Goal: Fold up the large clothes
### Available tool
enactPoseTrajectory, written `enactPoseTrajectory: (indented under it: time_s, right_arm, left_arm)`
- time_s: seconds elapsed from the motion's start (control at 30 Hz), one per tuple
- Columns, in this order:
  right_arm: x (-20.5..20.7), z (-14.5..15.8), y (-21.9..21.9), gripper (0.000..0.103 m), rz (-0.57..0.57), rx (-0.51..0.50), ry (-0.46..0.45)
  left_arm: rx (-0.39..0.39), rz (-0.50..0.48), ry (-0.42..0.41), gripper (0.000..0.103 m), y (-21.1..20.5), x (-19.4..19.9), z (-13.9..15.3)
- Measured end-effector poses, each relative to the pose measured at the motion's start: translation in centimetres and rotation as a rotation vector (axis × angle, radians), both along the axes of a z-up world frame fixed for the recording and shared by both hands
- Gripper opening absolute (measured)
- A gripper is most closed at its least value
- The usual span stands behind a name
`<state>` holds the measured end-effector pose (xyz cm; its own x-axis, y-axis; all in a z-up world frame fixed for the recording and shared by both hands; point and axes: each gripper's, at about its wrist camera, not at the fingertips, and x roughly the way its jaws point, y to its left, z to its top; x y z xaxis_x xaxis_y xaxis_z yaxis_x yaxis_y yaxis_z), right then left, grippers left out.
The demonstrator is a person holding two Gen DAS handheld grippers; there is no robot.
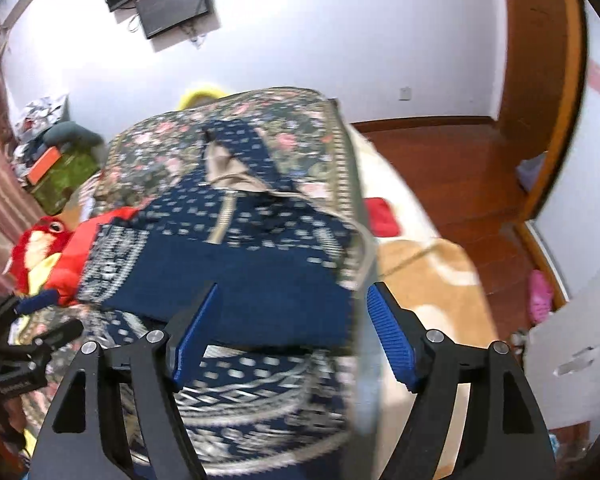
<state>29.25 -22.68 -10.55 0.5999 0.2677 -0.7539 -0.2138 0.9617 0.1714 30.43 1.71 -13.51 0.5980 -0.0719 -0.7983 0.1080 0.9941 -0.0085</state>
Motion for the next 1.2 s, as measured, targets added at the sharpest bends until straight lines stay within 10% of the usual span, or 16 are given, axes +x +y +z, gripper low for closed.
enactPoseTrajectory:
  time_s: [0.57, 0.67, 0.8, 0.97, 1.2]
  right_arm:
    - [0.0, -6.1, -7.2, 0.073, -0.062, -0.057, 0.102]
    - [-0.1, -6.4, -7.2, 0.073, -0.048, -0.062, 0.100]
    - [0.4, -7.5, -6.9, 0.073, -0.045, -0.048, 0.126]
    - [1.0, -8.6, -5.3, 0.073, -0.009, -0.058, 0.164]
    - [1.6, -8.6, -2.7, 0.073, 0.050, -0.030, 0.174]
  left_arm:
    - [0.155, -0.325, 0.143, 0.072, -14.8, 7.2, -8.5]
    - [0.178, -0.345, 0.149, 0.058, -15.6, 8.1, -9.7]
    - [0.113, -0.373, 0.090, 0.055, -15.4, 9.0, -9.5]
    - [-0.001, -0.392, 0.150, 0.008, -15.0, 10.1, -9.5]
    - [-0.231, -0.180, 0.121, 0.007, -9.1, 11.0, -6.2]
